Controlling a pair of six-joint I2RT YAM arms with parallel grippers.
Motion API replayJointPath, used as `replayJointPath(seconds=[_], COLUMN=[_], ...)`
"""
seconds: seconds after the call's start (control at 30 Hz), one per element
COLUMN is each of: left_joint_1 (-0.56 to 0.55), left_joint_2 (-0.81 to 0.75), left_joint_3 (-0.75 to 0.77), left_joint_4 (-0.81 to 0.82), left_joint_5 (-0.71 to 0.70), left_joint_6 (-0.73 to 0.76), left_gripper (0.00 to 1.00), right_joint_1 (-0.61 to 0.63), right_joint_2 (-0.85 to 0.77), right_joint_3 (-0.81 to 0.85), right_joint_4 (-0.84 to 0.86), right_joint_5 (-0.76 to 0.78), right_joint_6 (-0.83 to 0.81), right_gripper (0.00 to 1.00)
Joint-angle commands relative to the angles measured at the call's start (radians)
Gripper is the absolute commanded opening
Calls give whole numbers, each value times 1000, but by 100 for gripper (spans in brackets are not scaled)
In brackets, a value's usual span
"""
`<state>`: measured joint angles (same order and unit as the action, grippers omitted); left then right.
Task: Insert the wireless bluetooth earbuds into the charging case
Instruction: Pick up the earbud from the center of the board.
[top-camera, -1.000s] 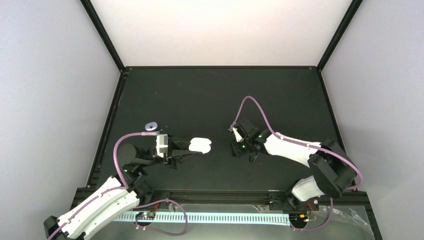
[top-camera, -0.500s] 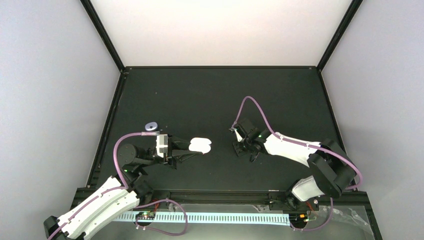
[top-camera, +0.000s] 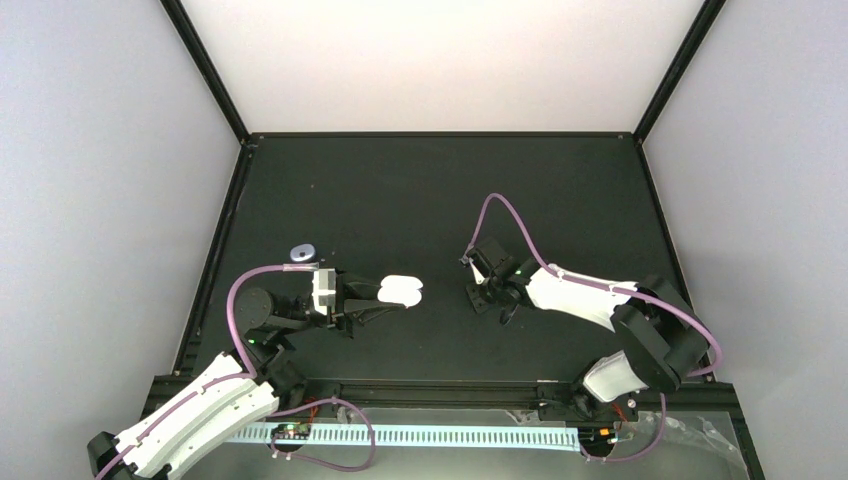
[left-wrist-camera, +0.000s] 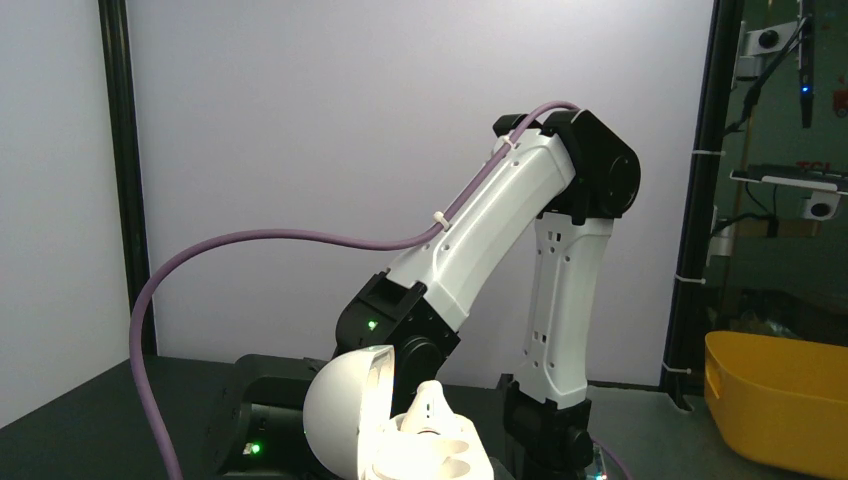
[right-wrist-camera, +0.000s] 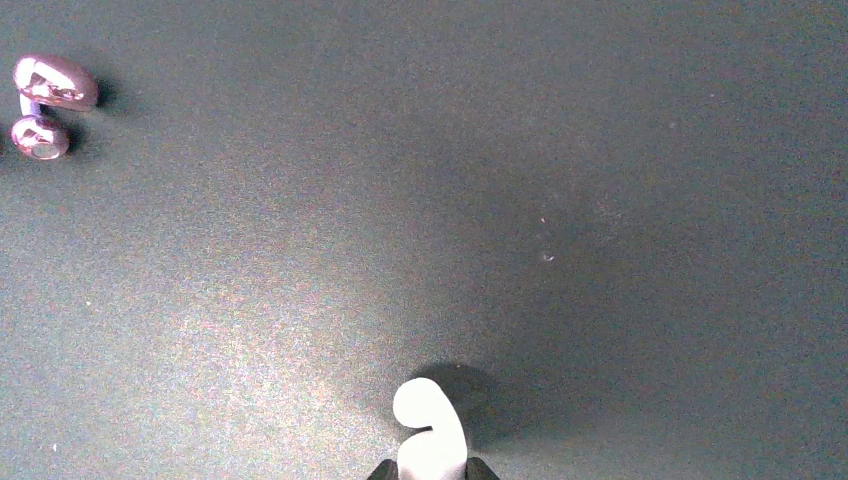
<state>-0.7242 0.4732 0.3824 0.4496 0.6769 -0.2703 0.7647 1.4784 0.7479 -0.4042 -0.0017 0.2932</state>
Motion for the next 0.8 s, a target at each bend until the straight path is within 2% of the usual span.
replayJointPath(seconds=[0.0,0.3,0.57,0.6,0.77], left_joint_1=[-6,-6,-6,-7,-6], left_joint_2=[-1,1,0,1,0], left_joint_3=[9,9,9,9,8], left_joint_4=[12,15,14,14,14], left_joint_5=[11,11,13,11,12], left_joint_6=[13,10,10,9,8], left_gripper=[2,2,2,2,2], right_joint_1=[4,3,4,3,3], right_joint_2=[4,-20,-27,-25,-22], right_joint_3=[11,8,9,9,6], right_joint_4=[5,16,25,27,45], right_joint_5=[23,11,-4,-11,-47], right_joint_6=[-2,-7,-12,-15,-19], right_gripper=[14,2,1,1,15])
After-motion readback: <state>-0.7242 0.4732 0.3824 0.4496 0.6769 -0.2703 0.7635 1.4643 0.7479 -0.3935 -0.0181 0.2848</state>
